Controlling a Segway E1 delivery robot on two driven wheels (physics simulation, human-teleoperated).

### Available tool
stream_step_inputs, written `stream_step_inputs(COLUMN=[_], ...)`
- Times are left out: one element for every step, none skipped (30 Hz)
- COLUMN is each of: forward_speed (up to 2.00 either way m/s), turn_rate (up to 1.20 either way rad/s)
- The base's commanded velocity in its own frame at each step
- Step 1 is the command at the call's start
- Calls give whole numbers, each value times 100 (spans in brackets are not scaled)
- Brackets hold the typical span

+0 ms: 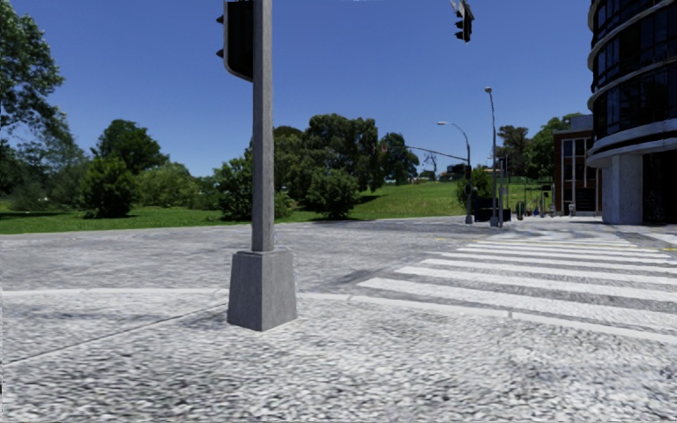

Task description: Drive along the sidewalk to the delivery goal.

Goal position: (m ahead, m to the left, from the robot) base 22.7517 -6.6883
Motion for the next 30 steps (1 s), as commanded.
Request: stream_step_inputs(forward_speed=[164, 164, 164, 164, 164, 164, 164, 164, 164, 164, 164, 164, 164, 164, 164, 164, 164, 164, 164, 164, 164, 164, 164, 164, 164, 164, 164, 164, 164, 164], turn_rate=[-75, -75, -75, -74, -74, -72, -72, -68, -66, -65, -65, -65, -65, -64, -64, -64, -64, -62, -60, -60, -59, -59, -59, -59, -59, -59, -56, -52, -52, -39])
